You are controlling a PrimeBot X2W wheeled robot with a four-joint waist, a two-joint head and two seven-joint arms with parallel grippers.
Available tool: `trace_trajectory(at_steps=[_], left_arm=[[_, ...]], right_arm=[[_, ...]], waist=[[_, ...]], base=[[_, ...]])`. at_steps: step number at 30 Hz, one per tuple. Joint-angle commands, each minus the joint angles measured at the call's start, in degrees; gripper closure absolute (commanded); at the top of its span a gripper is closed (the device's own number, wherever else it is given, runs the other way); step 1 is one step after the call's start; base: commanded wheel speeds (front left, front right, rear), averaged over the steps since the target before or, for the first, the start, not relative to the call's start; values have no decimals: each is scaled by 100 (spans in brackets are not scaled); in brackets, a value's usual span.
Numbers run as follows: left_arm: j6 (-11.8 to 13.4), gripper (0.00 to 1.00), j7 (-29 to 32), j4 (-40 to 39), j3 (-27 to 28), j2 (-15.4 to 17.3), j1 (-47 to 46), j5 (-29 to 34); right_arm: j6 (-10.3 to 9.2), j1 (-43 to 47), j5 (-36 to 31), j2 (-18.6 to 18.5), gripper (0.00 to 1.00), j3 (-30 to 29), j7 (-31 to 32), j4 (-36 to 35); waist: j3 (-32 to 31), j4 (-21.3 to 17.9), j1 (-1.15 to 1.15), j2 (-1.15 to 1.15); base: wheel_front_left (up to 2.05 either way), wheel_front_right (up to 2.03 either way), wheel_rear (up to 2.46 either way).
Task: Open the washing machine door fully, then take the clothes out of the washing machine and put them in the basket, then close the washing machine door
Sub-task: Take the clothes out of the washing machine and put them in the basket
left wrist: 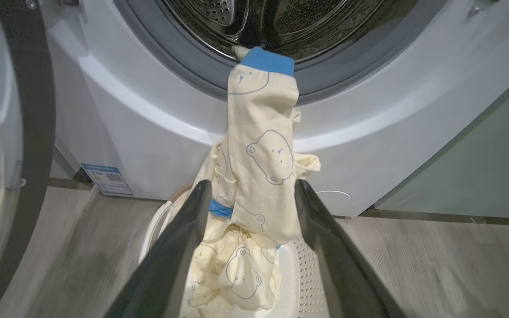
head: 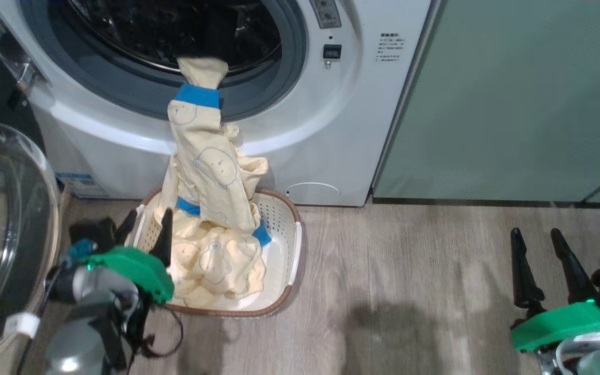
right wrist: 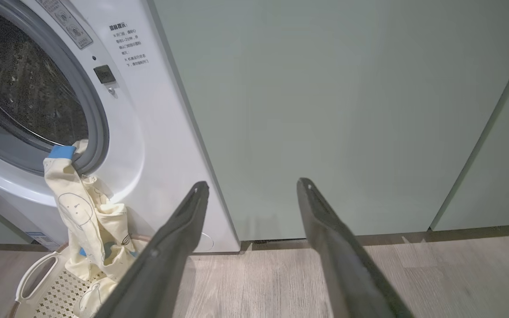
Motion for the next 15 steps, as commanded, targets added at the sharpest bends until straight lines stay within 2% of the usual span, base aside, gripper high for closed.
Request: trace_trajectory(at_steps=[1, 5, 15], left_arm=[[-32, 0, -37, -83, 192, 199, -383, 64], [-70, 0, 318, 165, 11, 340, -987, 156], [-118, 0, 1667, 672, -362, 646, -2850, 325]], right_arm=[[1, -205, 29, -22, 0, 140, -55, -212], [1, -299, 26, -9, 0, 169, -55, -241], [1, -659, 69, 33, 0, 248, -55, -295]], waist=[[69, -16, 0, 0], [276, -46, 0, 0], [1013, -233, 0, 0]], base=[[0, 0, 0], [0, 0, 0], [0, 0, 0]])
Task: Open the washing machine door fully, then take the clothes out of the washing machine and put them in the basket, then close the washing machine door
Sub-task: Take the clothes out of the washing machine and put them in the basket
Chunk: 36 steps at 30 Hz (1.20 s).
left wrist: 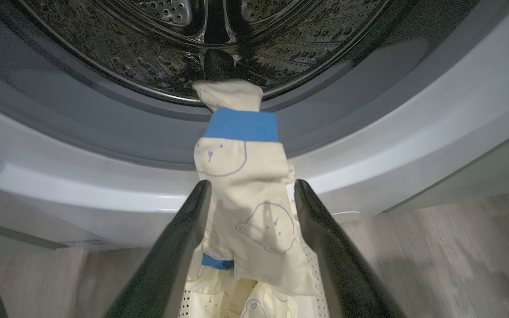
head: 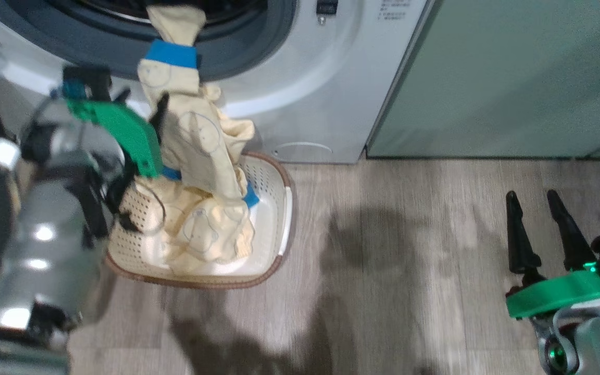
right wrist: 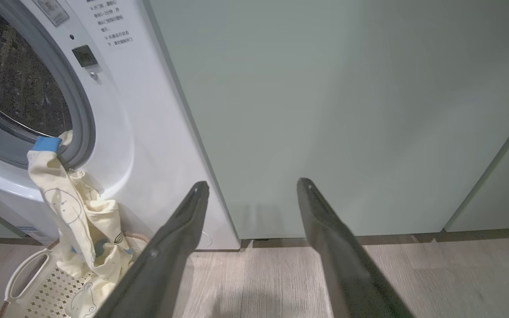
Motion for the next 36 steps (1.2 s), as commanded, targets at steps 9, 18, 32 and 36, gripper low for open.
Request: trace_trajectory(at_steps=[9, 18, 32, 36], left_arm=[[-47, 0, 861, 195, -6, 370, -1630, -20], [-78, 0, 1567, 569, -142, 572, -2515, -107], [-97, 0, 2095, 1121, -430, 721, -3340, -199], [-84, 0, 2132, 1307, -495, 776, -3443, -164]], right_arm=[[1, -494, 191, 9, 0, 155, -55, -282], [1, -807, 324, 10, 0, 208, -55, -364], [1, -1131, 508, 10, 0, 363, -55, -396], [1, -1166, 536, 10, 0, 369, -55, -383]], waist=[[854, -187, -1, 0], [1375, -321, -1, 0], [1961, -554, -1, 0], [2017, -584, -1, 0]], base=[[0, 0, 0], [0, 0, 0], [0, 0, 0], [0, 0, 0]])
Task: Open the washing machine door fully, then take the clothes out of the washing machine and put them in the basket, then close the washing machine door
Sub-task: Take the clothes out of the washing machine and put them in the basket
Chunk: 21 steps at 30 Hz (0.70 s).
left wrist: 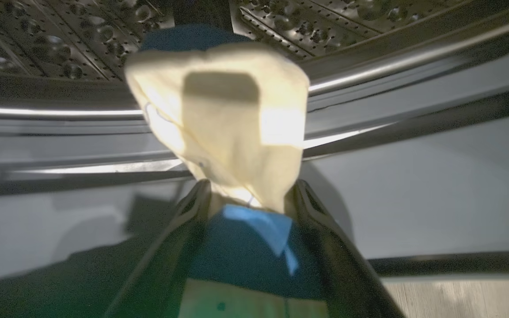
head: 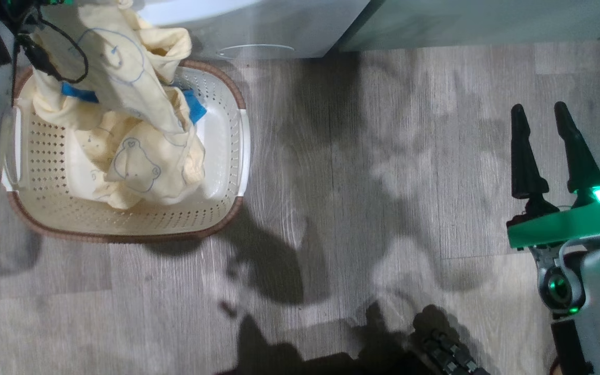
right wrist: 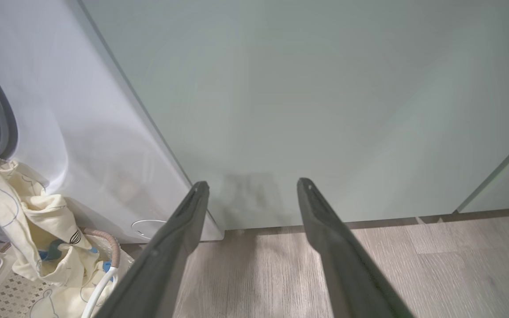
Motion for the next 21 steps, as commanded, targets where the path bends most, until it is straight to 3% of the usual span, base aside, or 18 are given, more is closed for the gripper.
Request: trace_trajectory(at_steps=[1, 3, 4, 6, 7, 8, 21], left_arm=[[28, 0, 39, -72, 17, 284, -187, 2], [72, 0, 77, 27, -7, 304, -209, 14], [87, 10, 101, 75, -21, 308, -213, 19], [80, 54, 171, 163, -72, 311, -217, 32], [73, 70, 195, 198, -93, 304, -215, 26], [63, 100, 216, 228, -115, 294, -210, 16], [-2, 100, -101, -117, -409, 190, 278, -539]], right_arm=[[1, -14, 41, -4, 0, 102, -55, -165], [1, -21, 45, -4, 0, 101, -55, -155], [1, -23, 46, -4, 0, 98, -55, -149], [1, -27, 50, -4, 0, 92, -55, -143], [1, -29, 50, -4, 0, 90, -55, -142], [1, -30, 50, -4, 0, 89, -55, -142], [1, 176, -4, -4, 0, 33, -55, -61]], waist=[[13, -3, 0, 0], [17, -1, 0, 0], [15, 3, 0, 0], [10, 12, 0, 0], [5, 21, 0, 0], [0, 29, 0, 0], [-476, 139, 0, 0]], base=[[0, 0, 0], [0, 0, 0], [0, 0, 0], [0, 0, 0], [0, 0, 0], [0, 0, 0], [0, 0, 0]])
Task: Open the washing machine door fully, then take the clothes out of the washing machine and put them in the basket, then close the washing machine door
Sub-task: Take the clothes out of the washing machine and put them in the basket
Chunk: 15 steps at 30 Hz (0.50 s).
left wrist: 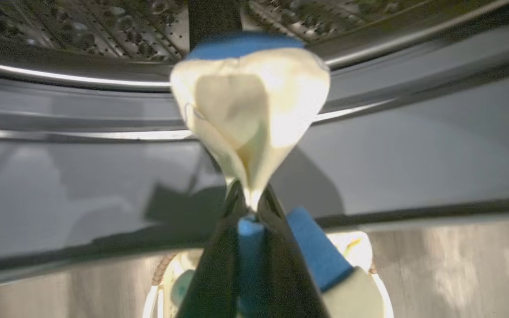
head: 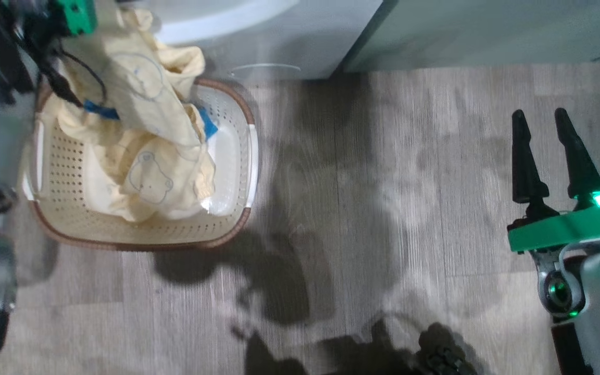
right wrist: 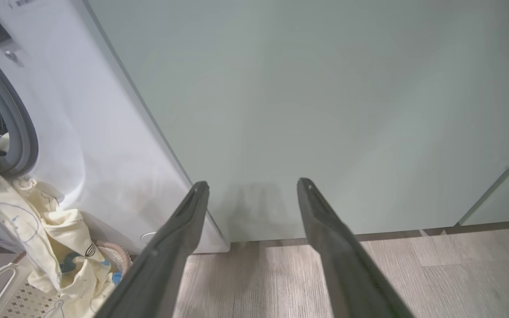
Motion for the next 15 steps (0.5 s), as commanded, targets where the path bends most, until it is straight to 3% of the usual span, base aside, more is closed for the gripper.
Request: trace_trajectory(at_steps=[1, 11, 15], left_arm=[[-4, 100, -84, -295, 32, 219, 88, -147], [-5, 100, -560, -1508, 22, 348, 1439, -843], [151, 100, -677, -2125, 127, 322, 2198, -1017]], right_arm=[[1, 164, -20, -5, 0, 51, -55, -118], [1, 443, -121, -5, 0, -57, -55, -66], [1, 548, -178, -5, 0, -81, -55, -40]], waist=[[-181, 61, 0, 0], [-773, 311, 0, 0], [-1022, 387, 0, 0]], base=[[0, 0, 0], [0, 0, 0], [0, 0, 0]])
